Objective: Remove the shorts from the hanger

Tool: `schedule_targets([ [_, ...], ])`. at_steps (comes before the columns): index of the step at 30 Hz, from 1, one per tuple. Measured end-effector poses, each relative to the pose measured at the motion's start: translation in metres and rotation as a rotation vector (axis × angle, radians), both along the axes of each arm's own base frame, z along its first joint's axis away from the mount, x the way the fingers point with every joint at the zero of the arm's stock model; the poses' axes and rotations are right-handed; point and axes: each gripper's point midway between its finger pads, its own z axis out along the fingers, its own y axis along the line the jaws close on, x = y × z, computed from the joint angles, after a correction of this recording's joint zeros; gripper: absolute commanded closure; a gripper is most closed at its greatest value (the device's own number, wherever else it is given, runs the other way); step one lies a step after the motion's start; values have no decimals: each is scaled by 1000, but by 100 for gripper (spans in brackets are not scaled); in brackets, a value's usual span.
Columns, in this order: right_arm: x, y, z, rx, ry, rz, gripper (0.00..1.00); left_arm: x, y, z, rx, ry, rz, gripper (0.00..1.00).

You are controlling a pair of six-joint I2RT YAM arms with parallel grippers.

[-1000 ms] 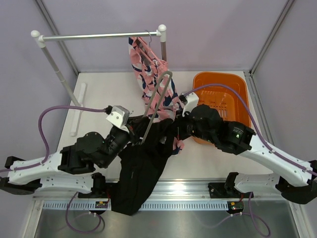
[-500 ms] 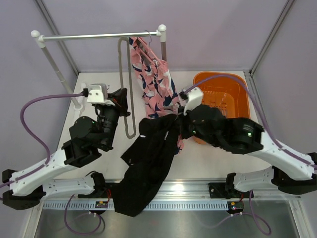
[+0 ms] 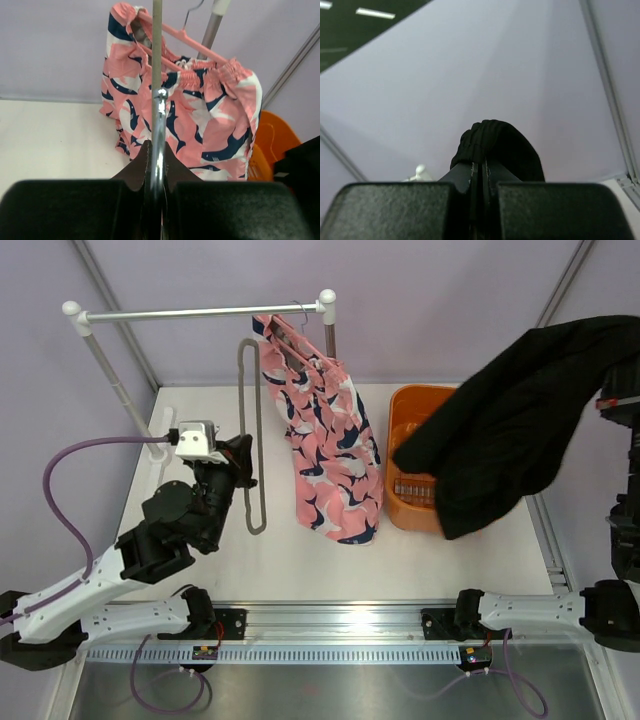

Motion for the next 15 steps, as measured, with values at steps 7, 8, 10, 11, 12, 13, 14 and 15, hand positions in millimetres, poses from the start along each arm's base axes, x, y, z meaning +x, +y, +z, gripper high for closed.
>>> schedule_targets([
  [7, -2, -23, 48, 24, -88, -186, 100, 3, -13, -30, 48, 55, -18, 100],
  [8, 1, -20, 53, 2, -88, -220, 100, 3, -14, -32, 51, 59, -20, 100],
  [10, 10, -14, 64, -37, -92, -283, 100, 3, -15, -35, 52, 66, -25, 100],
  [11, 18, -11, 68, -66, -87, -320, 100, 3, -16, -37, 51, 69, -27, 100],
  [12, 25, -9, 73, -80, -85, -343, 100, 3, -16, -38, 54, 72, -29, 100],
  [13, 32, -7, 75, -95, -75, -359, 100, 3, -17, -38, 54, 74, -31, 100],
  [14, 44, -4, 76, -112, -62, -383, 100, 2, -17, -39, 55, 76, -35, 100],
  [15, 50, -2, 77, -115, -55, -395, 100, 2, -17, -40, 57, 78, -37, 100],
])
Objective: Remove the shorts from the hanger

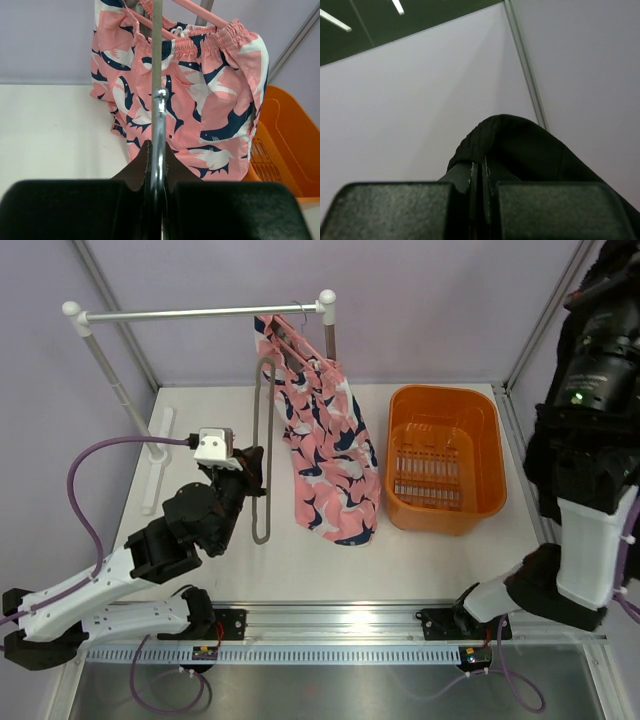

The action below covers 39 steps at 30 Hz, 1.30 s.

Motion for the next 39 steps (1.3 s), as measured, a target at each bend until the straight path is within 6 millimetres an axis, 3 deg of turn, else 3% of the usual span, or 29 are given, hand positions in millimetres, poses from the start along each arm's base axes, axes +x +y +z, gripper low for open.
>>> schedule_targets([
  [4, 45, 12, -7, -19, 43, -30, 100, -2, 2, 0, -1, 3, -12, 100],
  [8, 111, 17, -45, -65, 153, -36, 100, -6, 7, -1, 0, 8, -19, 100],
  [13, 173, -15, -98, 6, 270, 0, 100, -10, 16, -2, -5, 10, -18, 100],
  [18, 207, -56, -152, 155, 377, 60, 100, -10, 19, -10, 4, 19, -13, 100],
  [21, 220, -47, -182, 193, 444, 124, 100, -10, 17, -17, 19, 30, -14, 100],
  [27, 216, -9, -282, 245, 669, 311, 100, -7, 11, -29, 48, 54, -12, 100],
  [31, 199, 11, -330, 261, 774, 391, 98, -5, 10, -32, 58, 62, -8, 100],
  [32, 194, 16, -340, 262, 798, 405, 88, -5, 10, -34, 63, 66, -5, 100],
  [35, 181, 22, -365, 270, 850, 419, 70, -3, 12, -34, 71, 75, 10, 100],
  [36, 177, 23, -374, 273, 870, 417, 51, -2, 13, -33, 71, 80, 17, 100],
  [39, 163, 22, -403, 282, 916, 411, 27, 3, 19, -28, 75, 95, 44, 100],
])
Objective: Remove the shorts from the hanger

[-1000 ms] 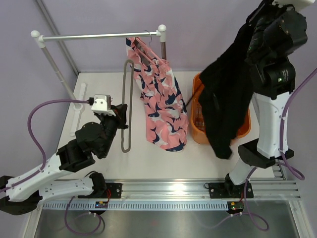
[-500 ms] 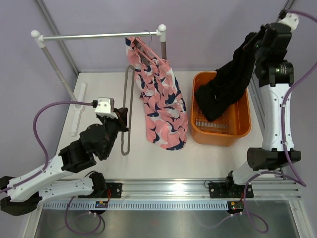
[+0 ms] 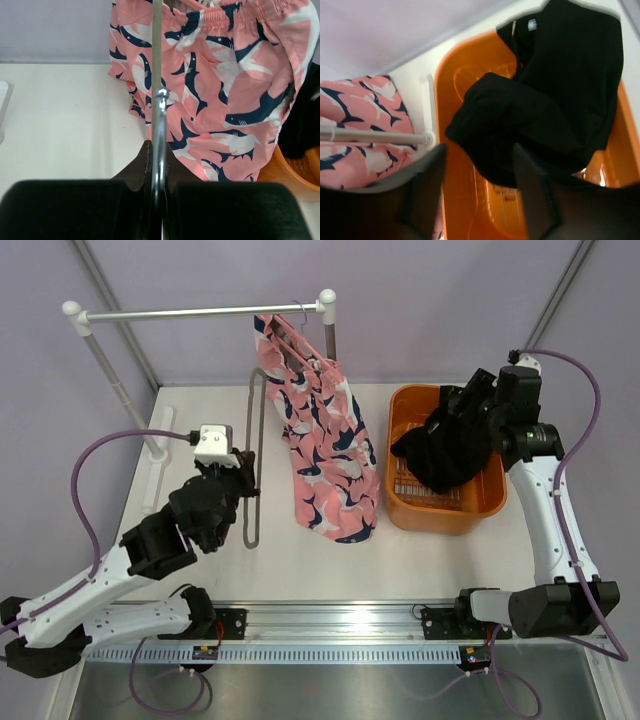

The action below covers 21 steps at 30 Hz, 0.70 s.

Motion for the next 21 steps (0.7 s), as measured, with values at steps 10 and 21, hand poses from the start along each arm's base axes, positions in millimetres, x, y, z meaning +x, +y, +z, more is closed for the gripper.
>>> schedule_targets([
  [10, -35, 1, -16, -2, 5, 20, 18, 28, 11, 14, 14, 120, 18, 100],
  [21, -72, 7, -19, 12, -42, 62, 15, 74, 27, -9, -62, 351, -95, 100],
])
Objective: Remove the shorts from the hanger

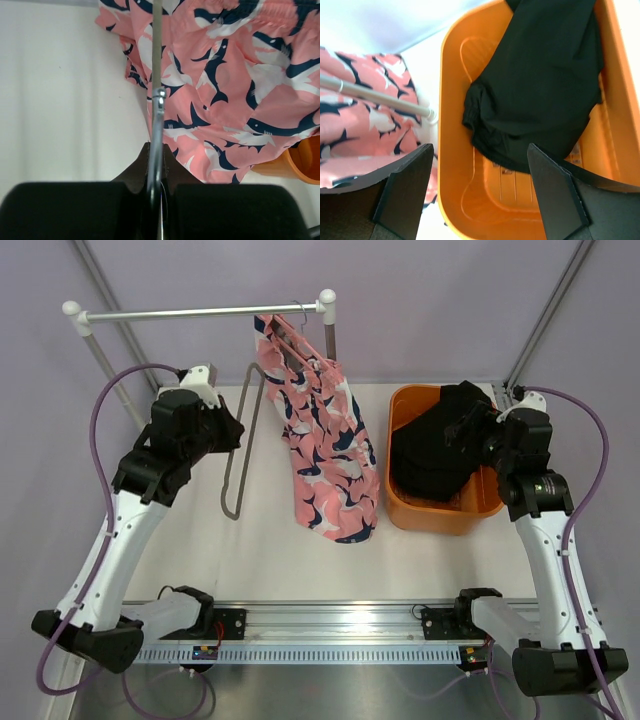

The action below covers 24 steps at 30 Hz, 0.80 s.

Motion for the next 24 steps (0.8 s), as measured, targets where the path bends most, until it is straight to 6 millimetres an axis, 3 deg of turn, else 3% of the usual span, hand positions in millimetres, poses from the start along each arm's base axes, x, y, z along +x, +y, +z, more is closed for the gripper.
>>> schedule_targets([
  [4, -7, 6, -7, 18, 9, 33, 15, 12, -1, -12, -32, 76, -43, 100],
  [13, -23, 14, 4, 35, -42, 75, 16, 29, 4, 26, -74, 5, -79, 100],
  [24, -36, 21, 4, 52, -60, 117, 16, 46, 16, 45, -131, -56, -116, 100],
])
